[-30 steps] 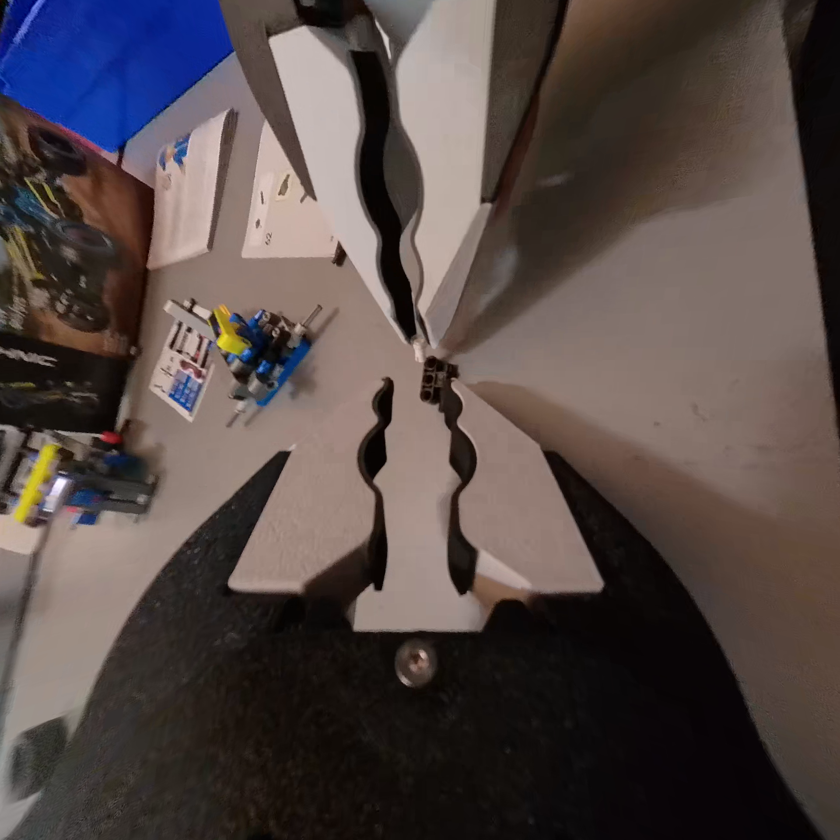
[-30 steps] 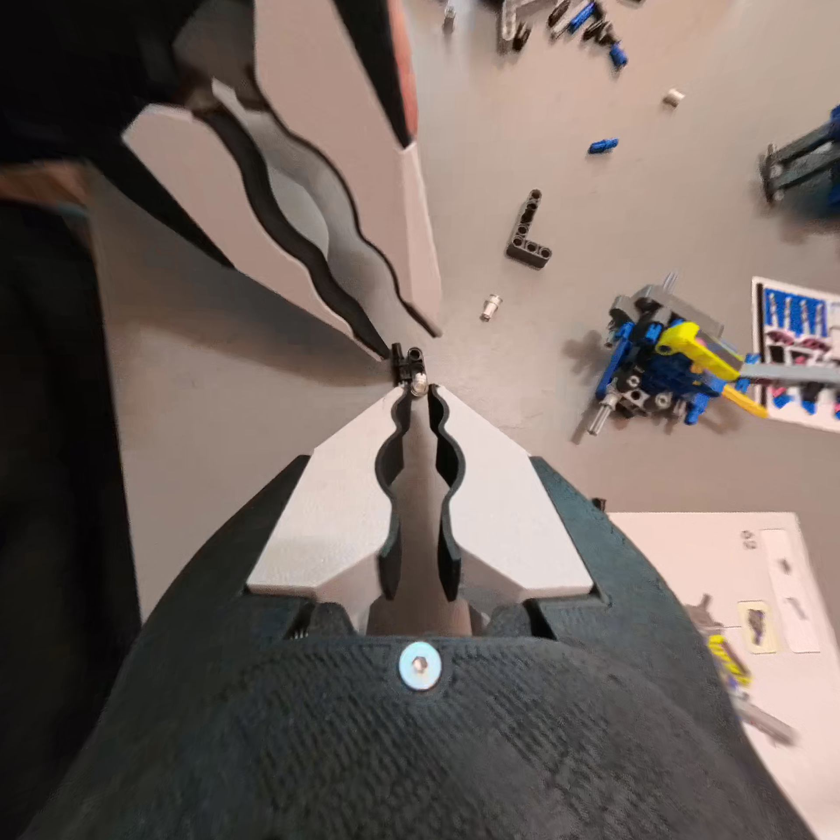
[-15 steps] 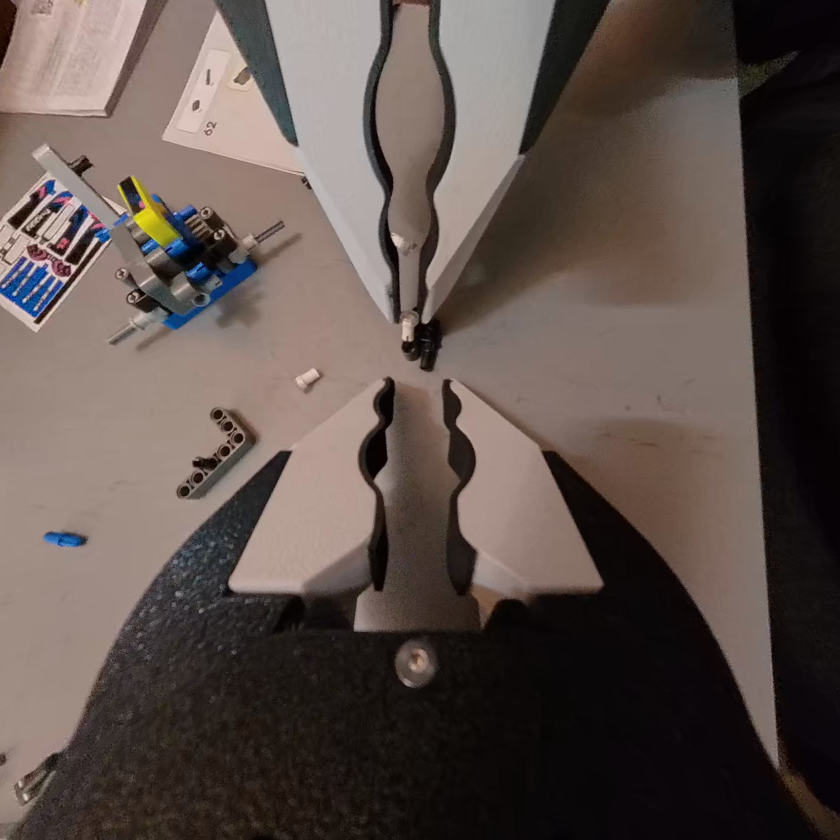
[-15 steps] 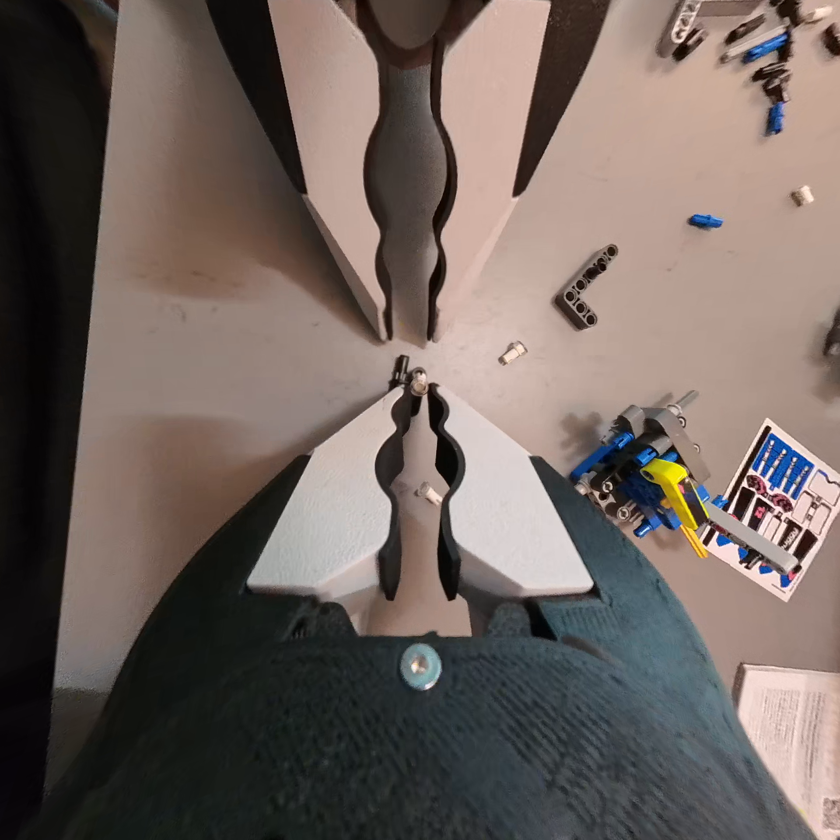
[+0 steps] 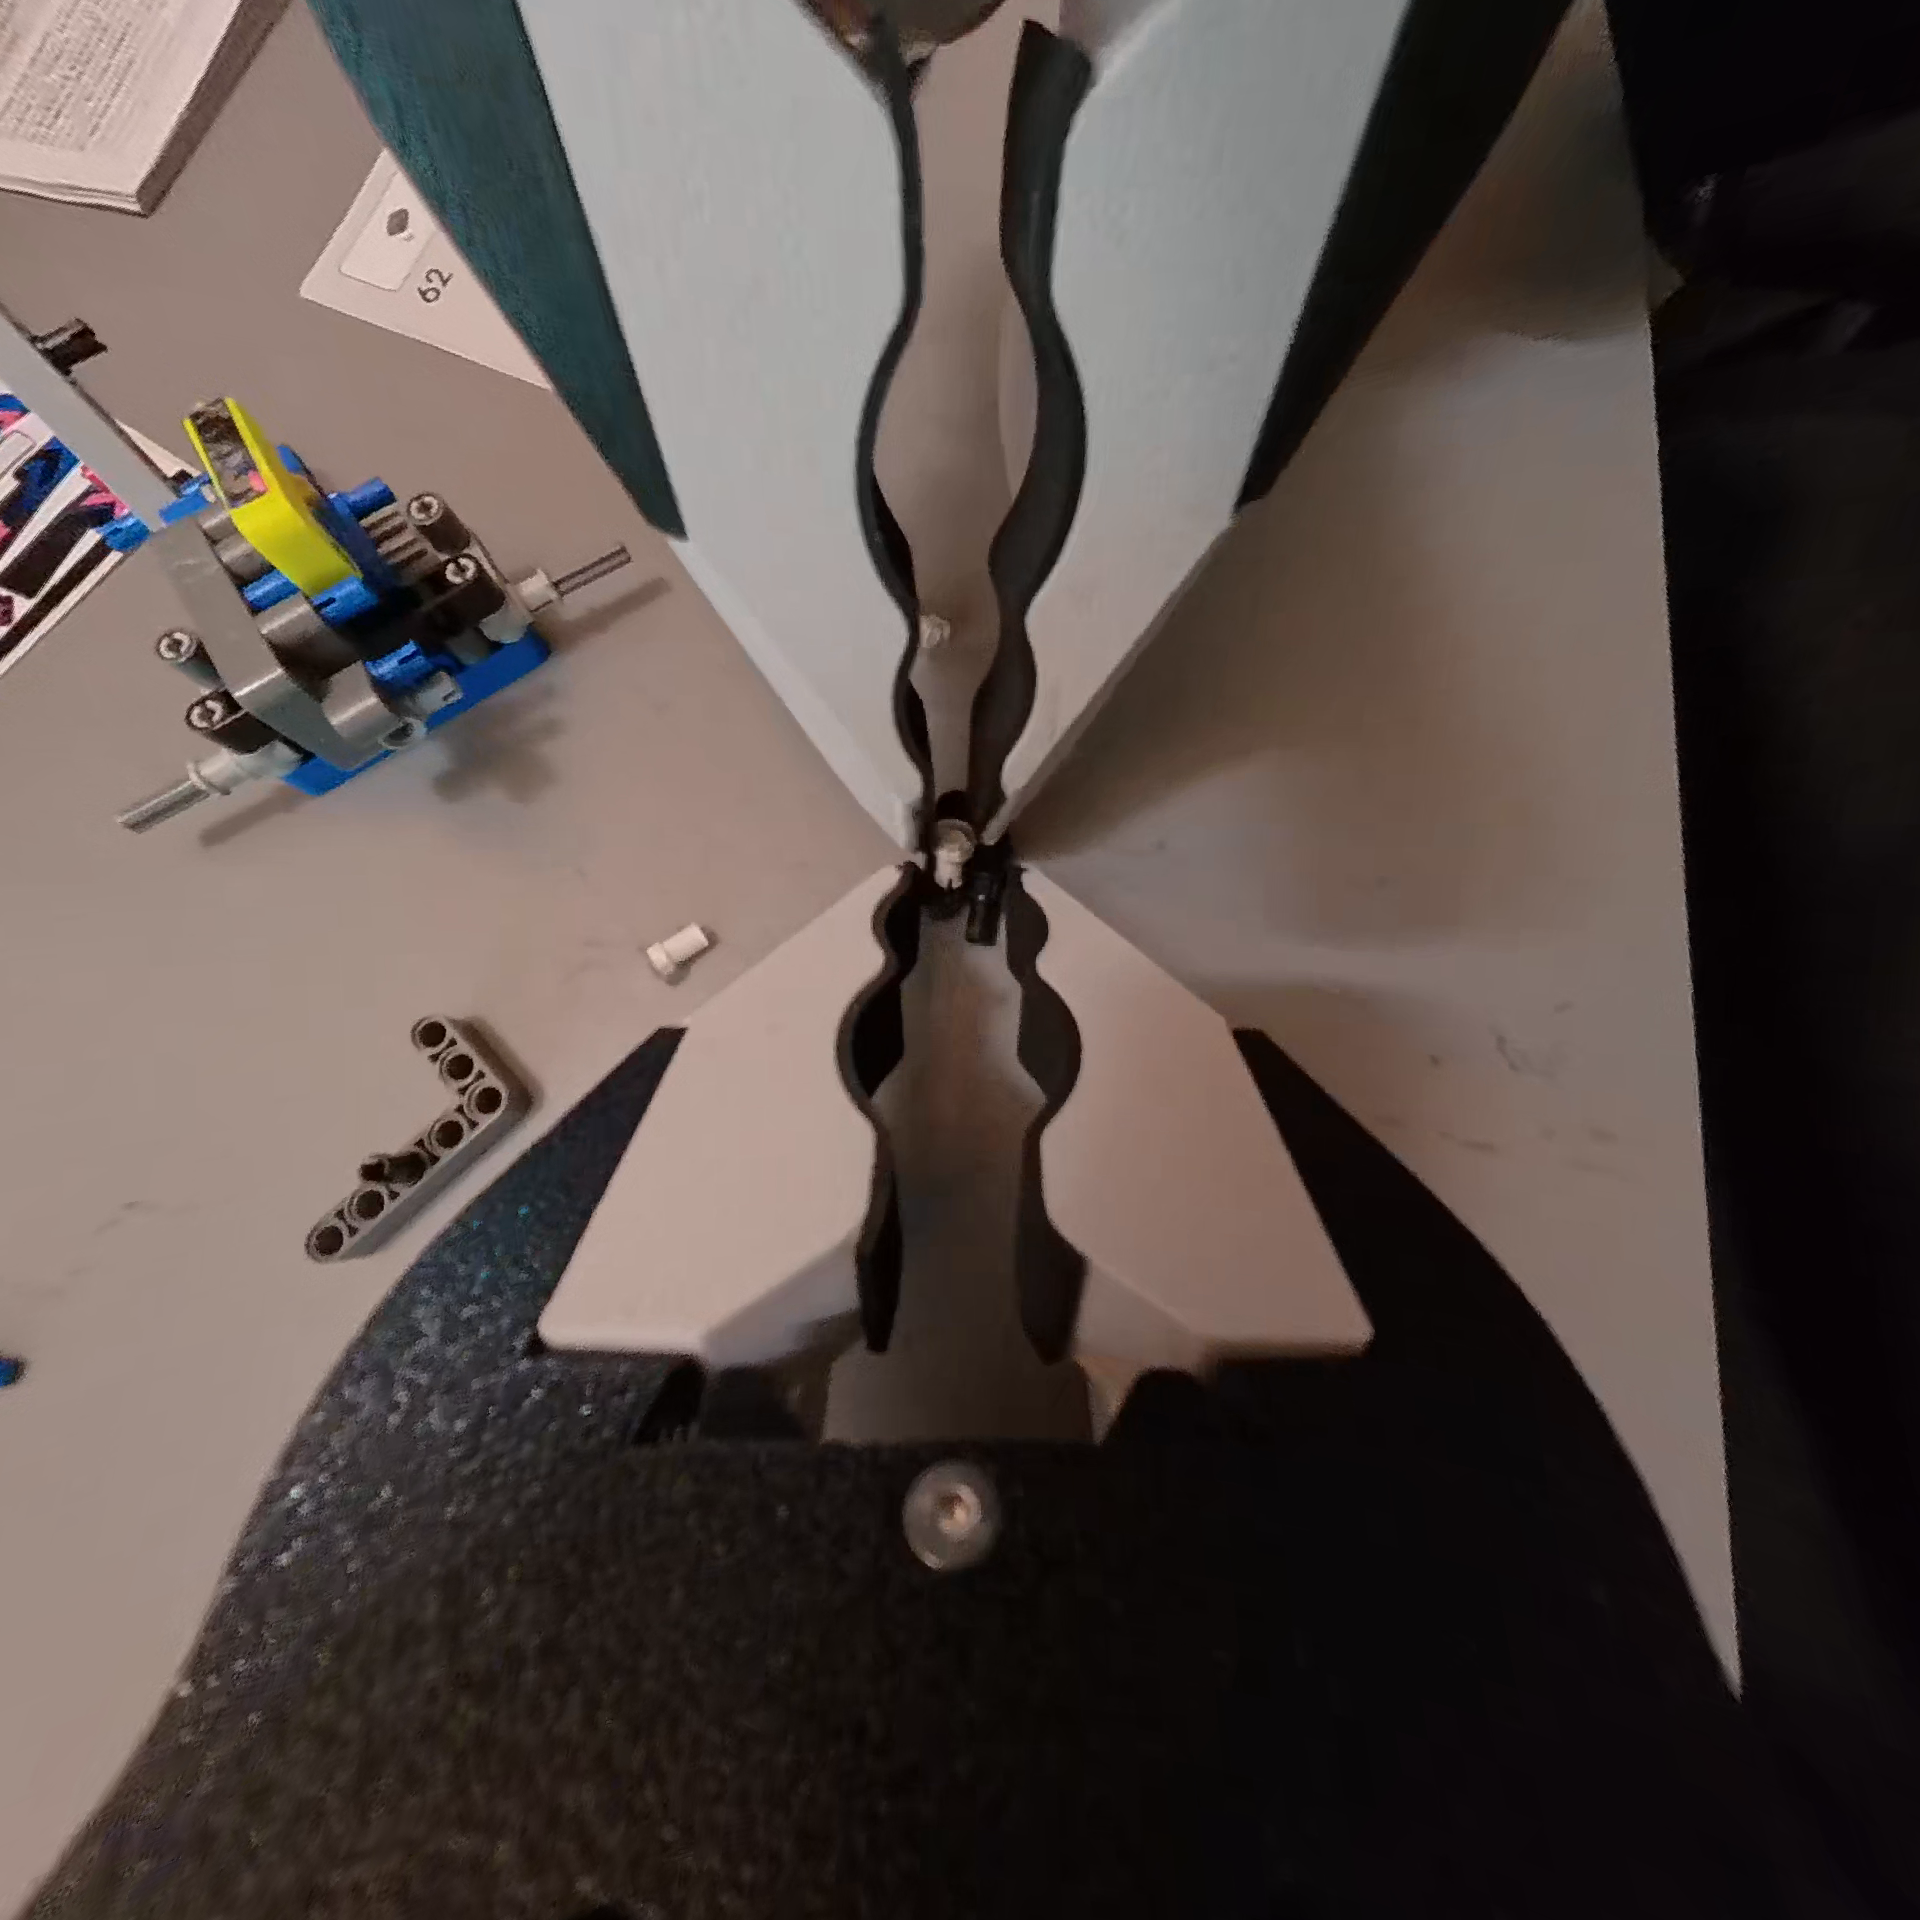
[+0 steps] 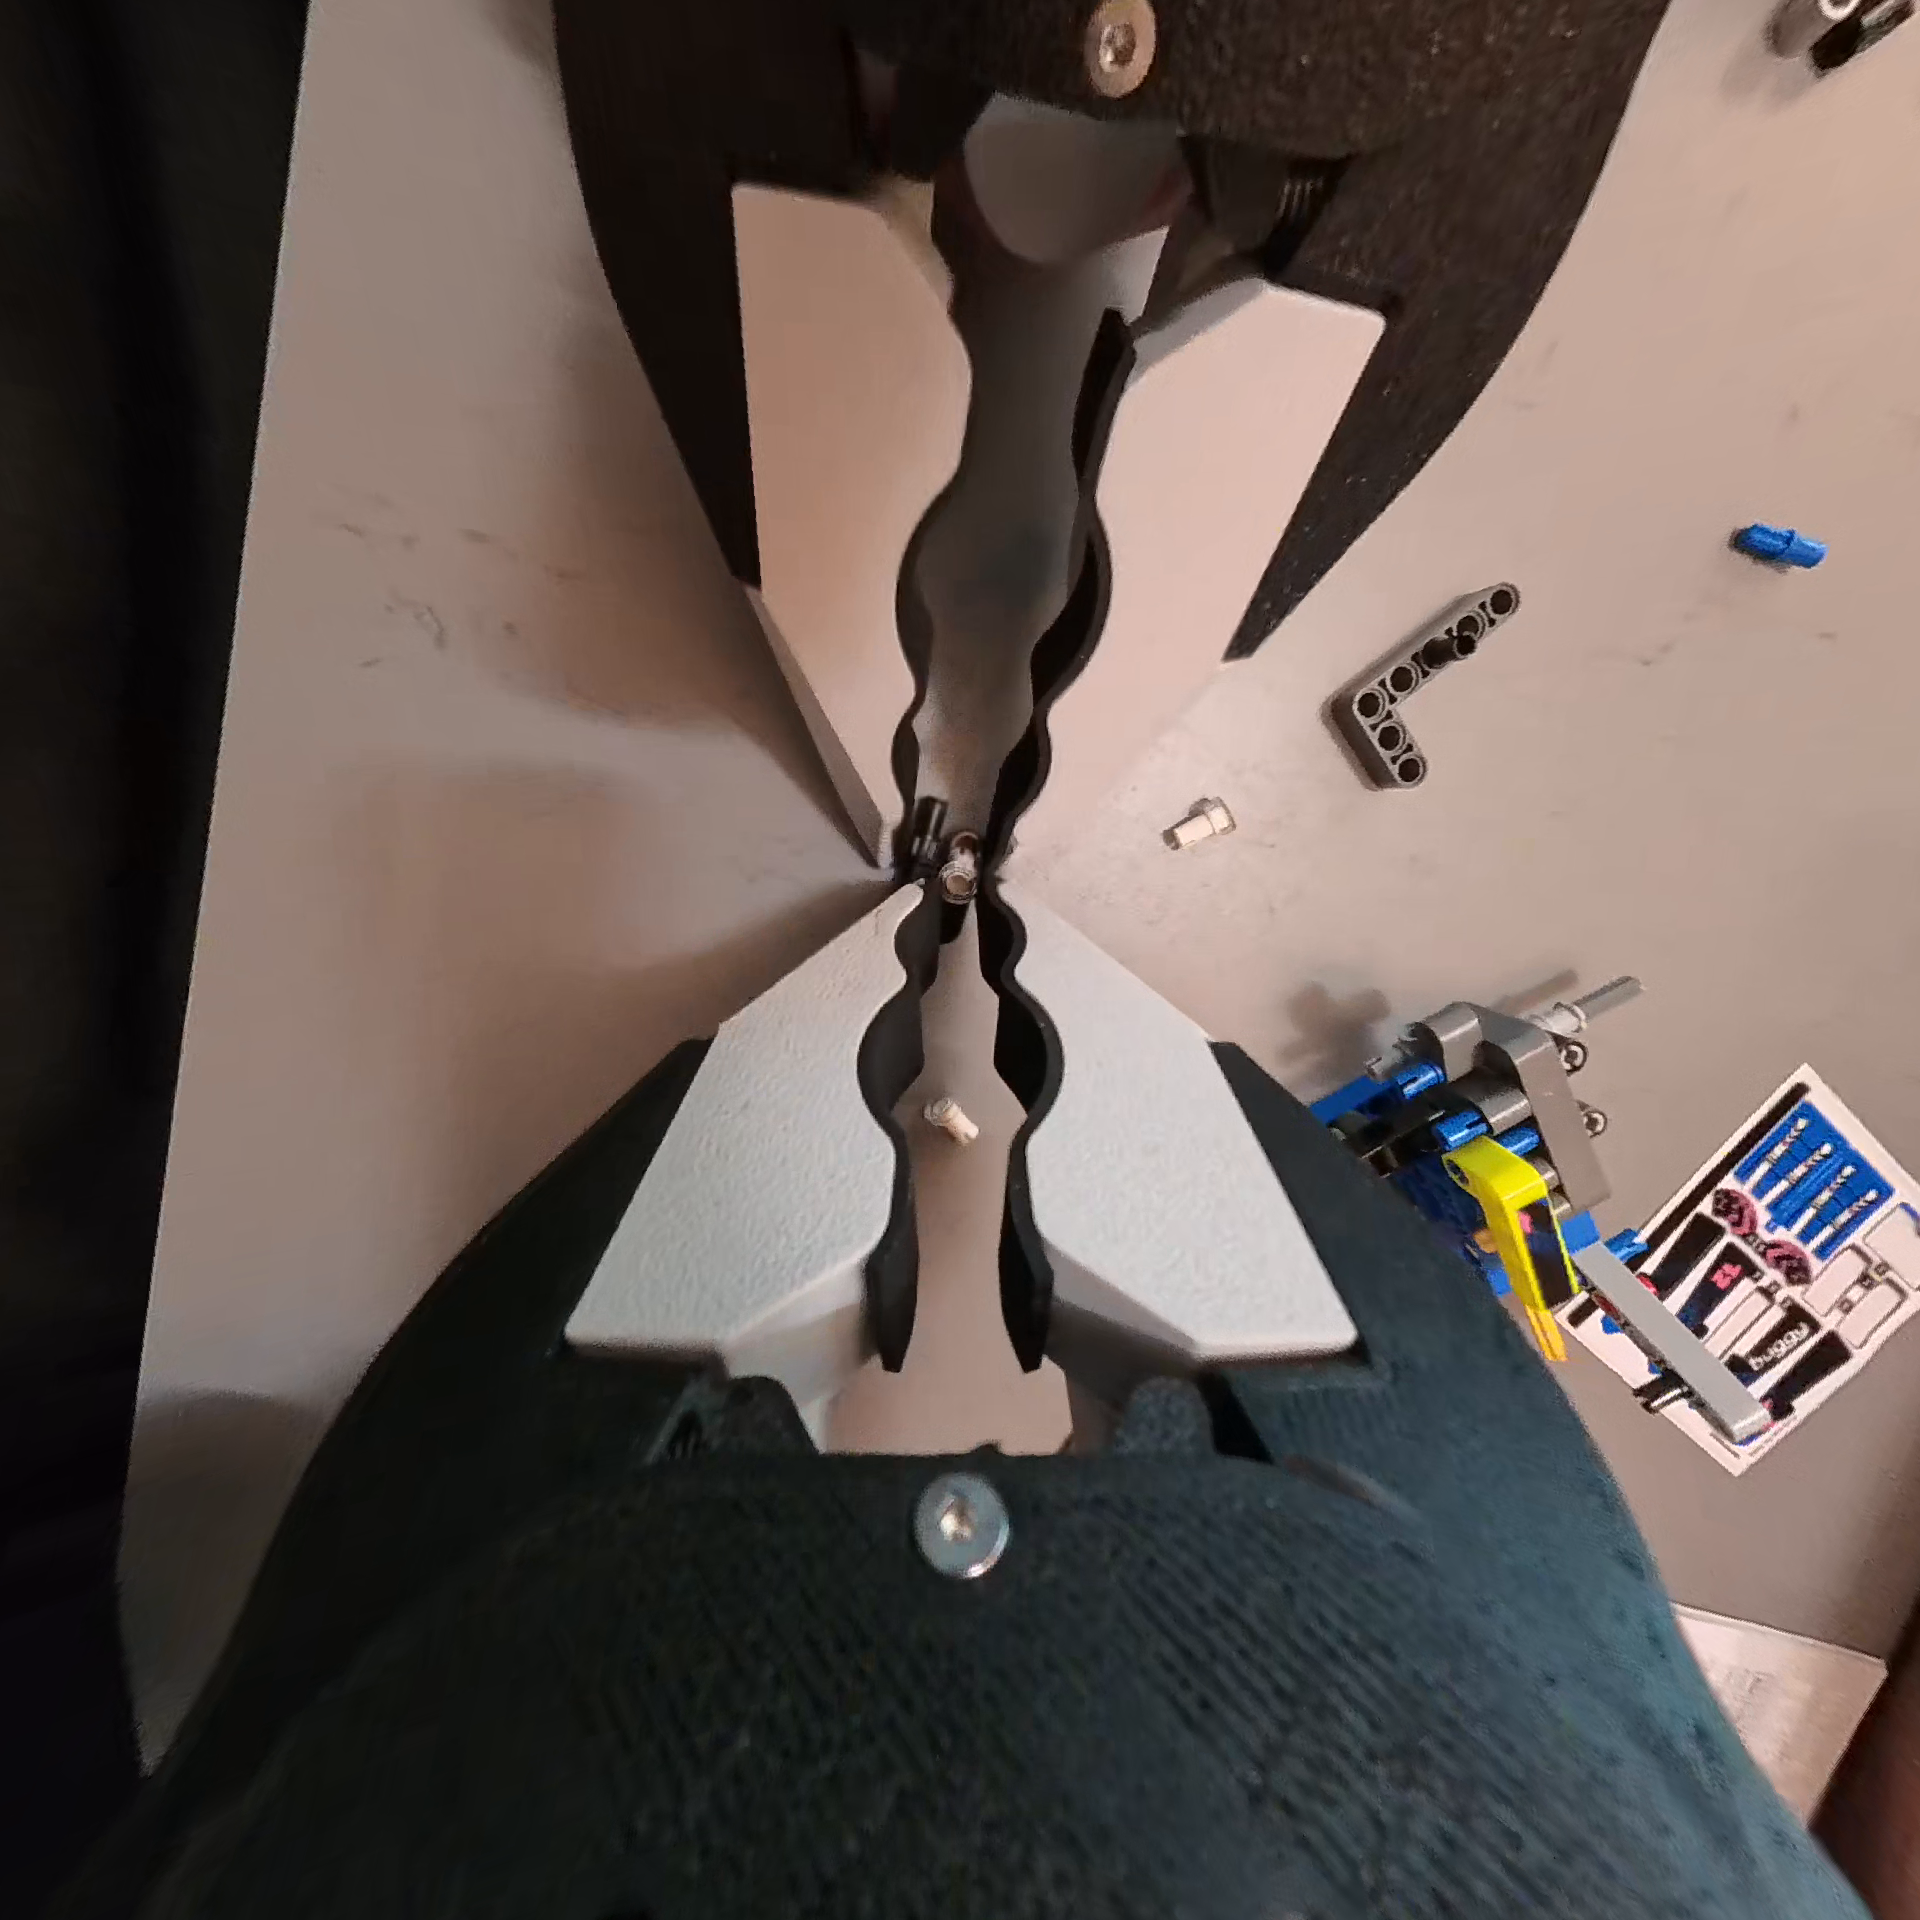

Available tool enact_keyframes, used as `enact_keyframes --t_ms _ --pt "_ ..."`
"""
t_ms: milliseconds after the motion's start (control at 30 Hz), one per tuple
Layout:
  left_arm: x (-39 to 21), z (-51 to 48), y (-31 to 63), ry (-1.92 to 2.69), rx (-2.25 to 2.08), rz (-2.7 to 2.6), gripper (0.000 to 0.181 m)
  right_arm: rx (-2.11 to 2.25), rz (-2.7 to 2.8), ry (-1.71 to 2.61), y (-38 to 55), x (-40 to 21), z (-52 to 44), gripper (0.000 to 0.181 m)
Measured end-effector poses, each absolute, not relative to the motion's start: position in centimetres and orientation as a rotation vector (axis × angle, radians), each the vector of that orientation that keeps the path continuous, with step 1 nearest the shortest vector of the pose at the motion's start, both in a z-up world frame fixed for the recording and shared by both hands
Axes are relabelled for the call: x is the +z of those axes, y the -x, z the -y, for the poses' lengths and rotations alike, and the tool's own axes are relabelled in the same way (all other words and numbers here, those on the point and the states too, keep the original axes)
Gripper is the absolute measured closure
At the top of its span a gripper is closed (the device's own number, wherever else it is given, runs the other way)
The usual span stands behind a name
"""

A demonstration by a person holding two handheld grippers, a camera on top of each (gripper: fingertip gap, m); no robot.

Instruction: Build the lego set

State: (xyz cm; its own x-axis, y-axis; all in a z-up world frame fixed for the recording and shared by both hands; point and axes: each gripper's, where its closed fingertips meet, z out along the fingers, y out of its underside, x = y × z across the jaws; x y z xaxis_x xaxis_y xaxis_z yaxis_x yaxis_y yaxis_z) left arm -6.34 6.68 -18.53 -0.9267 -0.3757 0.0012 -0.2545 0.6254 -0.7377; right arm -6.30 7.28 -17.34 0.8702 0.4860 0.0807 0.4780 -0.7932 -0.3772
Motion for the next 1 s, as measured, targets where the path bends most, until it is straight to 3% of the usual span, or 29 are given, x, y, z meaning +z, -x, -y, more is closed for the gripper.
enact_keyframes --t_ms 33,1000 --pt "-18.5 -6.7 6.3 0.538 -1.19 -2.694 0.168 0.037 0.729 2.656 6.4 -17.3 -7.3 0.176" --pt "-18.6 -6.7 6.2 0.548 -1.207 -2.702 0.168 0.039 0.844 2.738 5.9 -17.5 -5.8 0.176"
